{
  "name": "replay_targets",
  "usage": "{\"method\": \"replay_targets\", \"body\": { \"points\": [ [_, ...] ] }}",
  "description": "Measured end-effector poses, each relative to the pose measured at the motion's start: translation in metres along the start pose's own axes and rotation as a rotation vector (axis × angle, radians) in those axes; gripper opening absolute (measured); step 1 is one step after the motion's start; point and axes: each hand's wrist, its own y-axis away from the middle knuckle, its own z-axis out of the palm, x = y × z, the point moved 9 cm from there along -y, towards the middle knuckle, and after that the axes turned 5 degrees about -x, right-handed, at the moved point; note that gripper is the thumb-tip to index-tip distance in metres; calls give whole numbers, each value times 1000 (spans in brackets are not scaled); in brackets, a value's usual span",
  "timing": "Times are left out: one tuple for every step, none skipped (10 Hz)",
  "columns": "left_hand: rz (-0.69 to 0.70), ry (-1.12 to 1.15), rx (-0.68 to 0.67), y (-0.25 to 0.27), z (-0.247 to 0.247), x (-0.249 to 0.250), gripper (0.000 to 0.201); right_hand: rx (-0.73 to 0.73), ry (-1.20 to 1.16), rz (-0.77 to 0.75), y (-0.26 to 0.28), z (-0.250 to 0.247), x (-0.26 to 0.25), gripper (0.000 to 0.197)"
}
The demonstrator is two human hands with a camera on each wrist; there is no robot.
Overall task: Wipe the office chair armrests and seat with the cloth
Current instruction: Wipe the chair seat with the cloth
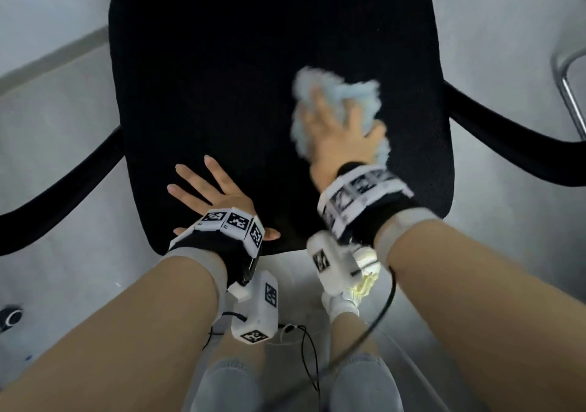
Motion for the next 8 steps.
{"method": "replay_targets", "body": {
  "points": [
    [-35,31,-65,5,-8,2,151,-89,78,-344,21,25,-46,70],
    [66,158,-123,6,-25,22,150,-67,69,-243,-1,7,-12,62],
    [249,202,-112,-1,-51,51,144,113,-72,111,-24,-26,45,68],
    [245,122,-133,-9,-56,62,136,82,-49,164,-24,-32,42,73],
    [214,69,-115,-11,-52,62,134,-42,102,-206,-10,-12,-6,70],
    [205,43,-118,-12,-50,63,134,-22,219,-334,-30,-8,6,63],
    [187,25,-115,-13,-49,66,135,106,-1,76,-58,-37,56,65],
    [167,13,-106,-14,-48,66,135,100,13,144,-51,-43,34,72]
  ]
}}
